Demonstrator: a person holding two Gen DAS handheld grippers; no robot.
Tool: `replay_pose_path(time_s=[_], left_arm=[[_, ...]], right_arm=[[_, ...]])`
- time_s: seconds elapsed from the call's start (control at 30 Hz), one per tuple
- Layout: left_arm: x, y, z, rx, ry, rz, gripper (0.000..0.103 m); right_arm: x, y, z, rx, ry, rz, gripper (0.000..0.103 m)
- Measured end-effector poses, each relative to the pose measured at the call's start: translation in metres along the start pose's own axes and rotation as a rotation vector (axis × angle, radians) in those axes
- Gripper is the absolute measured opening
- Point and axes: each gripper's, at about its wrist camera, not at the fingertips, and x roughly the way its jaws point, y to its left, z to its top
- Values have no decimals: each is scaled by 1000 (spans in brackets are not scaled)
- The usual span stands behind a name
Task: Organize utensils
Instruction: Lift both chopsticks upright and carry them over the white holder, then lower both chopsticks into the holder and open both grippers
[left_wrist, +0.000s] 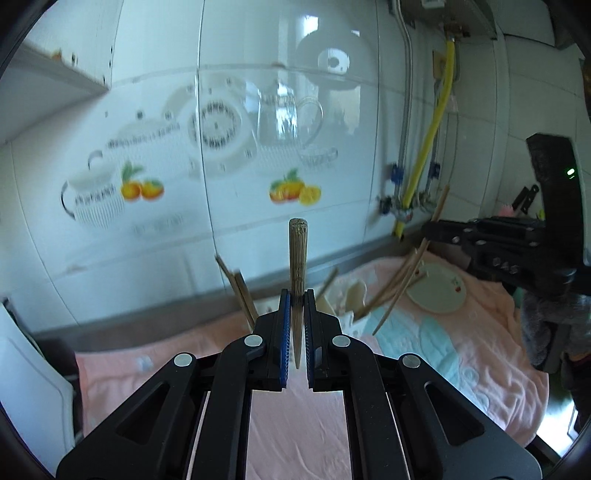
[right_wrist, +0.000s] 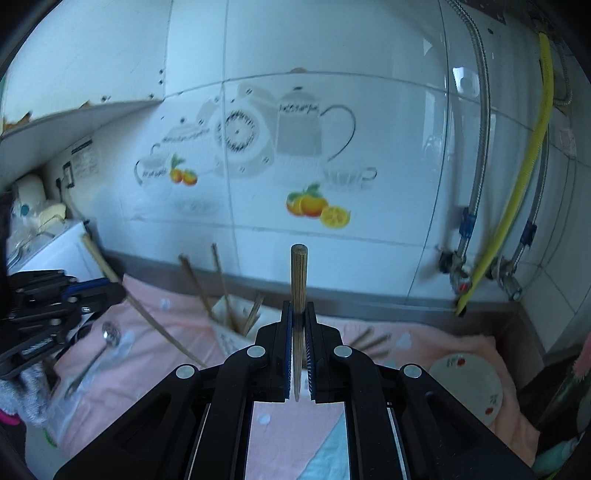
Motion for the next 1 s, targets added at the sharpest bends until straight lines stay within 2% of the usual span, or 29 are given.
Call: replay_pose_path(time_s=[0.23, 0.4, 0.7, 1.0], left_arm=[[1, 4, 35, 15, -56, 24, 6], [16, 11, 44, -8, -77, 29, 6], [60, 30, 27, -82, -16, 24, 6], [83, 32, 9, -89, 44, 33, 6]], right_arm=[[16, -7, 21, 28, -37, -19, 6], [37, -11, 18, 31, -23, -28, 6], [61, -12, -1, 21, 39, -27, 6], [69, -13, -13, 21, 72, -24, 6]])
